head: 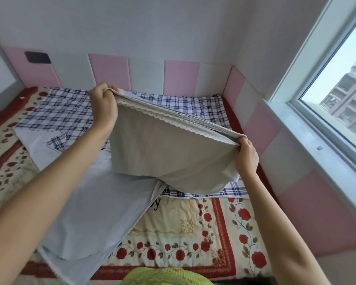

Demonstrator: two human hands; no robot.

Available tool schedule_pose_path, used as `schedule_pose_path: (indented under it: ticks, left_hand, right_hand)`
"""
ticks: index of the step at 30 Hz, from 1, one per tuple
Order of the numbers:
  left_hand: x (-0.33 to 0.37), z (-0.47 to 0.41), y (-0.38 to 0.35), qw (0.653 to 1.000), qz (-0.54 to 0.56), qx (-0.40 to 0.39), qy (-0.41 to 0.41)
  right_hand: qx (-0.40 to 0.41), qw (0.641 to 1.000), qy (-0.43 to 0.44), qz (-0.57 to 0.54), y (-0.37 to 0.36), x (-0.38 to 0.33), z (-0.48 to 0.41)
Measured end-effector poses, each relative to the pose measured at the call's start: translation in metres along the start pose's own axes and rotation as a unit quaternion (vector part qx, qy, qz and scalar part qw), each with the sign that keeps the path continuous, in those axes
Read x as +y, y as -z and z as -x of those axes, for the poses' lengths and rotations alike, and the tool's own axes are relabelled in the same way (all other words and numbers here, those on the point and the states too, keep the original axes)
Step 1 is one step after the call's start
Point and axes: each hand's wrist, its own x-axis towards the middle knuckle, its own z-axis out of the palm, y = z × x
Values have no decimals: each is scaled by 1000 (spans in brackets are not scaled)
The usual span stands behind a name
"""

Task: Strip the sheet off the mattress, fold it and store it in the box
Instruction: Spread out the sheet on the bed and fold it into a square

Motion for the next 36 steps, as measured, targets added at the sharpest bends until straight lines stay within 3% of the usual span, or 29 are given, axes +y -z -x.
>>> schedule_pose_path:
  ticks: [8, 11, 16, 19, 23, 25, 28, 30, 32, 34, 36]
  left_hand:
    - [-1, -22, 10, 999, 12, 48, -18]
    - [-8, -18, 11, 999, -11, 52, -8]
    - [-54, 5, 7, 991, -34, 74, 110]
    - [-73, 9, 10, 982, -40, 60, 175]
    - [-66, -3, 13, 982, 22, 80, 169]
    - [-61, -4, 13, 982, 43, 100, 152]
    - [-71, 7, 13, 971, 79, 112, 197]
    - [-86, 17, 16, 918, 173, 123, 336]
    - [-108, 32, 26, 852, 219, 84, 468]
    - [-130, 46, 39, 816, 200, 19, 541]
    - [-153, 57, 54, 799, 126, -45, 587]
  right_hand:
    - [-29, 991, 21, -126, 4, -15, 8]
    - [-6, 987, 15, -158, -1, -21, 20]
    - [21, 978, -78, -195, -23, -14, 67]
    - [-3, 973, -158, -167, -24, -11, 77]
    - [47, 987, -105, -114, -15, -12, 57]
    - [50, 996, -64, -37, -17, -10, 43]
    - [-67, 991, -105, 44, -30, 2, 37]
    - [-179, 971, -157, -25, -42, 4, 52]
    - [-298, 934, -178, -82, -56, 4, 87]
    - [-452, 876, -155, -71, -69, 2, 125]
    - [-617, 773, -140, -57, -85, 13, 152]
